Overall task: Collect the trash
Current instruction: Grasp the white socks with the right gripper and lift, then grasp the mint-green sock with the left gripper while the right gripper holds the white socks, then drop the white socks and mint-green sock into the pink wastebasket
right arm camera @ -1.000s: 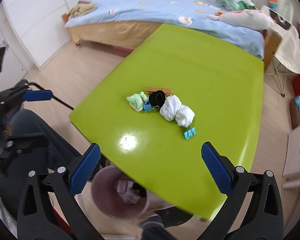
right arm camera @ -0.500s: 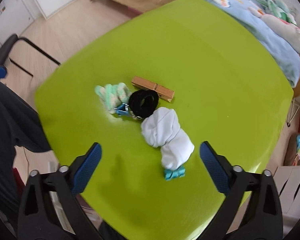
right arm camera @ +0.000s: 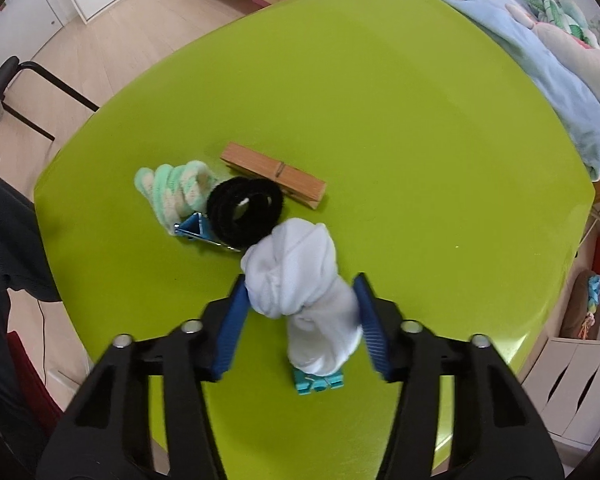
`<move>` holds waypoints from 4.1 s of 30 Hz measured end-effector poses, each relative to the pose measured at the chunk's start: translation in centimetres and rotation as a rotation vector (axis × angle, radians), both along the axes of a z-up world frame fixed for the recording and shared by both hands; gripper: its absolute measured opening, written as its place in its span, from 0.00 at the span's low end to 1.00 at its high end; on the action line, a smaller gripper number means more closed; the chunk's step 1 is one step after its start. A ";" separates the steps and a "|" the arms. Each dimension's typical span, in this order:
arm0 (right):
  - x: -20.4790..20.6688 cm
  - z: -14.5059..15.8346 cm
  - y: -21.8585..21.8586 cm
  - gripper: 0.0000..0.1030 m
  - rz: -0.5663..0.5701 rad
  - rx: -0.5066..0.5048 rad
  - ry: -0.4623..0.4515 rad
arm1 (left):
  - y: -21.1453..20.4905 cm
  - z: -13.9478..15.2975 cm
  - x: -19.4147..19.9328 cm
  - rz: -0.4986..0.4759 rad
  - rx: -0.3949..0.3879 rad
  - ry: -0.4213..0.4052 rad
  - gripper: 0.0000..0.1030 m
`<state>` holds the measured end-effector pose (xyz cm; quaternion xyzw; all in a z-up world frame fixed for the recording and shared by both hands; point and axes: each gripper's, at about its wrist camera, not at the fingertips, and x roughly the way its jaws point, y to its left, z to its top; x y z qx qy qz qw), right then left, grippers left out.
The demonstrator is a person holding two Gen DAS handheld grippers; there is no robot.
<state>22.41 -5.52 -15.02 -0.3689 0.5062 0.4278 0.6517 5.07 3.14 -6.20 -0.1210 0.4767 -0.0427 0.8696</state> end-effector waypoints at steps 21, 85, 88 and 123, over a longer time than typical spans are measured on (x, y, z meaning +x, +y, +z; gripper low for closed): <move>-1.9 7.9 -5.3 0.39 -0.322 0.298 0.035 | -0.4 -2.0 5.6 -0.094 0.047 0.049 0.93; -18.4 12.0 -14.0 0.39 -0.432 0.430 -0.010 | -5.4 2.3 -5.5 -0.210 0.067 -0.021 0.08; -20.0 11.6 -14.2 0.39 -0.421 0.426 0.005 | -5.9 2.1 -7.0 -0.219 0.063 -0.018 0.08; -21.3 11.6 -15.9 0.92 -0.502 0.469 0.048 | -8.1 1.5 -9.4 -0.291 0.043 0.013 0.08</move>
